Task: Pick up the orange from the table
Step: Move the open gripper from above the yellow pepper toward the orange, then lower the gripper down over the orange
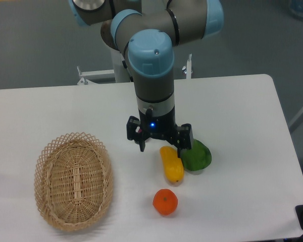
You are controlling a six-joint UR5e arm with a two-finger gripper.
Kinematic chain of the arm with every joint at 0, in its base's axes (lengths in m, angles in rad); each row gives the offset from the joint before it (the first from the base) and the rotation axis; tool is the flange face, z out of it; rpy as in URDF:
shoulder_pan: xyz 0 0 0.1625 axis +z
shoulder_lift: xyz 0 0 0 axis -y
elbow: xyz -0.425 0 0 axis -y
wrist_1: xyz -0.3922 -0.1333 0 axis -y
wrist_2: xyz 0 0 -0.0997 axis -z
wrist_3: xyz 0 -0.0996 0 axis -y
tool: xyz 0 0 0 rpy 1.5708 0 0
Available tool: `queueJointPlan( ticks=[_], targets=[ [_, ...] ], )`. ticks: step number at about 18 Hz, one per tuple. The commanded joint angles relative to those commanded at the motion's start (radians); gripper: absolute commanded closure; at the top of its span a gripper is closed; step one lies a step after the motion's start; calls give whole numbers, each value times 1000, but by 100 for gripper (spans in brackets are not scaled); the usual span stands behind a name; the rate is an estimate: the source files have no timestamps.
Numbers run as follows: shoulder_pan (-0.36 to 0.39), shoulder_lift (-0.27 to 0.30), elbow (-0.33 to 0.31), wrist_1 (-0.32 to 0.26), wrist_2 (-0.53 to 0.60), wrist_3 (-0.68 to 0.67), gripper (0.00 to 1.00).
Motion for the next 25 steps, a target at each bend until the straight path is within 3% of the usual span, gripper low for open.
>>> queueJointPlan(
  ticks=[12, 18, 21, 25],
  targets=[
    [0, -60, 3, 12, -9, -29, 0],
    [0, -63, -1, 3, -14, -312, 0],
    [2, -80, -18, 2, -34, -393, 0],
    [5, -172, -26, 14, -72, -420, 0]
  ],
)
